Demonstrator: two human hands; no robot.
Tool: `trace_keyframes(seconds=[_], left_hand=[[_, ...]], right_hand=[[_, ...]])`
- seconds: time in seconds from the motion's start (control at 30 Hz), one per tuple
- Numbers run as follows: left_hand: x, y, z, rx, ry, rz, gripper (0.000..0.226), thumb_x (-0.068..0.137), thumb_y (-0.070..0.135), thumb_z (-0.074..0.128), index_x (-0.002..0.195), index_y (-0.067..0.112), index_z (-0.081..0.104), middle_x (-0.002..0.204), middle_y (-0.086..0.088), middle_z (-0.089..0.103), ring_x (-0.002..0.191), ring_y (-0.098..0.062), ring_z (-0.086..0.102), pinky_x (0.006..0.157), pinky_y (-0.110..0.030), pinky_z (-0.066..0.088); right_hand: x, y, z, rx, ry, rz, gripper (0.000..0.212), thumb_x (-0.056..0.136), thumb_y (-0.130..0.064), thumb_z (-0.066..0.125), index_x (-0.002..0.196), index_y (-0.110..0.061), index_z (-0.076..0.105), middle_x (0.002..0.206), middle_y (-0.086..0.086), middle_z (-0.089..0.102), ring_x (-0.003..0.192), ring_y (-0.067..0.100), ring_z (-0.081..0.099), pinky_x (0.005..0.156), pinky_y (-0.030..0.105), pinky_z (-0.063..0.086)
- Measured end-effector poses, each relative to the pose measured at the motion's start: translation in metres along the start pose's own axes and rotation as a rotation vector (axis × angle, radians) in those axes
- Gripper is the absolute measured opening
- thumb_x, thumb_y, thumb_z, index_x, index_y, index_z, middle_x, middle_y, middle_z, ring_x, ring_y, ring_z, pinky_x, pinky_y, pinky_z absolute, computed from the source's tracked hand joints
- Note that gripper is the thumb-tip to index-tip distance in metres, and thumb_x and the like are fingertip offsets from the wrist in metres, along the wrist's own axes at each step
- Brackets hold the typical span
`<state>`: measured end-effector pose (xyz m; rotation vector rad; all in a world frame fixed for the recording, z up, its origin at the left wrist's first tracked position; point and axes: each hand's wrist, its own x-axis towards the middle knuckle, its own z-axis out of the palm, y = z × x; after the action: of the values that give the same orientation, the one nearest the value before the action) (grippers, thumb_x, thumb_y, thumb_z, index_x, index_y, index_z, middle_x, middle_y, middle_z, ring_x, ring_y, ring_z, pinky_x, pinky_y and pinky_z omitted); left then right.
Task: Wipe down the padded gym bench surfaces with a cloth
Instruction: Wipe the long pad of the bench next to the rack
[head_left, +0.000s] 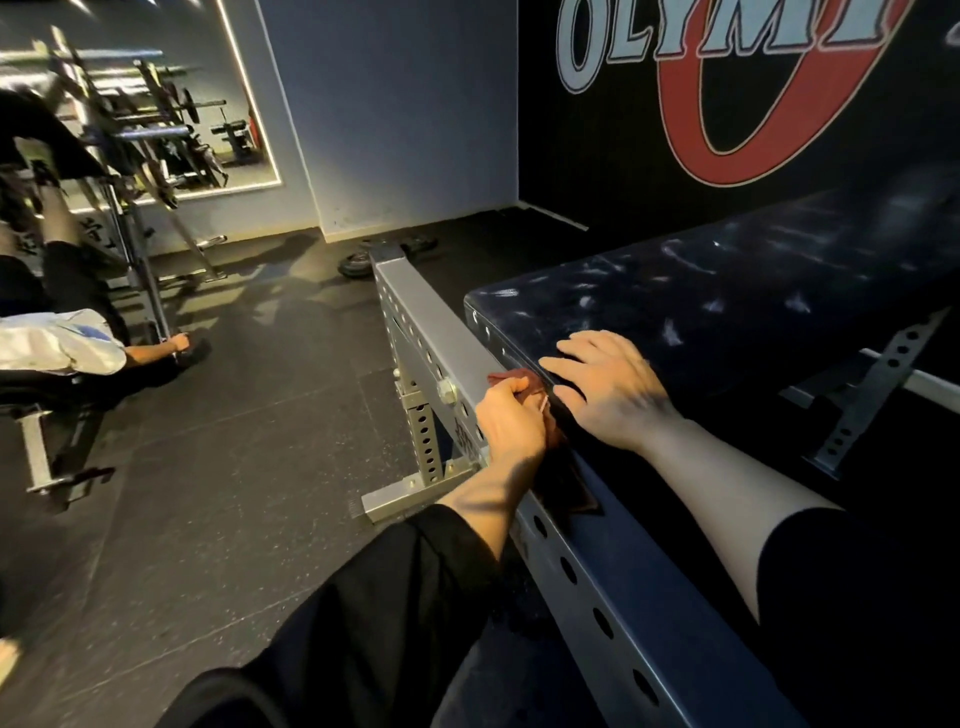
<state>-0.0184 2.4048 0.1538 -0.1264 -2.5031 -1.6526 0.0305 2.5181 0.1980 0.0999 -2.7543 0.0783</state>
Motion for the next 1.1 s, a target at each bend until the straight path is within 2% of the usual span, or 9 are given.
trace_keyframes(seconds=[0.13, 0.2, 0.33, 0.53, 0.73, 0.87, 0.97, 1.03, 1.1], left_hand=[[0.021, -0.006, 0.005, -0.034, 0.040, -0.057, 0.021, 0.084, 0.012, 0.067, 0.104, 0.013, 0.074, 0.103, -0.005, 0.072, 0.095, -0.022, 0.066, 0.087, -0.022, 0.046], [0.011, -0.014, 0.007, -0.093, 0.048, -0.001, 0.024, 0.083, 0.015, 0.069, 0.107, 0.010, 0.073, 0.105, -0.006, 0.072, 0.098, -0.019, 0.066, 0.094, -0.030, 0.048], [-0.003, -0.018, 0.012, -0.133, 0.103, 0.093, 0.025, 0.084, 0.011, 0.068, 0.109, 0.008, 0.072, 0.107, -0.006, 0.071, 0.098, -0.016, 0.065, 0.095, -0.030, 0.048], [0.048, -0.005, 0.011, -0.089, 0.109, -0.116, 0.016, 0.083, 0.009, 0.067, 0.095, 0.013, 0.076, 0.095, -0.004, 0.073, 0.087, -0.019, 0.067, 0.087, -0.035, 0.053], [0.017, -0.017, 0.014, -0.079, 0.092, 0.111, 0.025, 0.087, 0.009, 0.064, 0.111, 0.011, 0.071, 0.112, -0.002, 0.069, 0.101, -0.013, 0.063, 0.096, -0.028, 0.048], [0.036, -0.018, 0.014, -0.013, 0.117, 0.174, 0.018, 0.083, 0.003, 0.061, 0.089, 0.012, 0.075, 0.088, -0.002, 0.072, 0.076, -0.011, 0.061, 0.080, -0.033, 0.052], [0.059, -0.017, 0.015, 0.039, 0.132, 0.082, 0.017, 0.082, 0.004, 0.062, 0.088, 0.013, 0.074, 0.096, -0.003, 0.071, 0.087, -0.019, 0.063, 0.084, -0.037, 0.051], [0.067, -0.016, 0.014, 0.053, 0.136, 0.040, 0.013, 0.082, 0.002, 0.059, 0.083, 0.014, 0.065, 0.096, -0.004, 0.066, 0.088, -0.022, 0.060, 0.075, -0.034, 0.048], [0.068, -0.014, 0.012, -0.009, 0.135, 0.022, 0.015, 0.085, 0.001, 0.057, 0.081, 0.015, 0.057, 0.084, 0.000, 0.061, 0.078, -0.017, 0.056, 0.064, -0.025, 0.039]], right_hand=[[0.003, 0.005, 0.007, -0.016, 0.025, -0.071, 0.044, 0.093, -0.032, 0.047, 0.136, -0.023, 0.052, 0.142, 0.004, 0.047, 0.137, 0.021, 0.034, 0.119, 0.040, 0.010], [0.002, 0.007, 0.010, -0.003, 0.044, -0.081, 0.044, 0.091, -0.028, 0.055, 0.134, -0.023, 0.054, 0.141, 0.005, 0.048, 0.136, 0.022, 0.036, 0.119, 0.041, 0.012], [0.003, 0.011, 0.013, 0.023, 0.097, -0.090, 0.045, 0.085, -0.025, 0.063, 0.130, -0.021, 0.058, 0.136, 0.007, 0.053, 0.131, 0.025, 0.043, 0.117, 0.043, 0.020], [0.004, 0.014, 0.015, 0.067, 0.104, -0.056, 0.041, 0.085, -0.027, 0.063, 0.126, -0.020, 0.062, 0.136, 0.007, 0.053, 0.131, 0.024, 0.042, 0.116, 0.040, 0.018], [0.003, 0.013, 0.017, 0.084, 0.125, -0.047, 0.040, 0.084, -0.025, 0.065, 0.123, -0.018, 0.064, 0.134, 0.008, 0.055, 0.130, 0.025, 0.044, 0.115, 0.041, 0.020], [0.003, 0.012, 0.016, 0.068, 0.115, -0.046, 0.041, 0.083, -0.026, 0.066, 0.123, -0.017, 0.064, 0.134, 0.009, 0.056, 0.129, 0.026, 0.045, 0.115, 0.042, 0.024], [0.004, 0.012, 0.015, 0.060, 0.079, -0.033, 0.042, 0.086, -0.028, 0.063, 0.127, -0.018, 0.061, 0.138, 0.008, 0.052, 0.132, 0.023, 0.041, 0.116, 0.040, 0.019], [0.005, 0.012, 0.013, 0.053, 0.070, -0.031, 0.042, 0.087, -0.030, 0.061, 0.128, -0.019, 0.060, 0.139, 0.007, 0.051, 0.133, 0.022, 0.040, 0.116, 0.039, 0.019], [0.005, 0.011, 0.013, 0.045, 0.061, -0.020, 0.043, 0.087, -0.031, 0.060, 0.128, -0.019, 0.059, 0.139, 0.007, 0.051, 0.133, 0.022, 0.039, 0.117, 0.038, 0.018]])
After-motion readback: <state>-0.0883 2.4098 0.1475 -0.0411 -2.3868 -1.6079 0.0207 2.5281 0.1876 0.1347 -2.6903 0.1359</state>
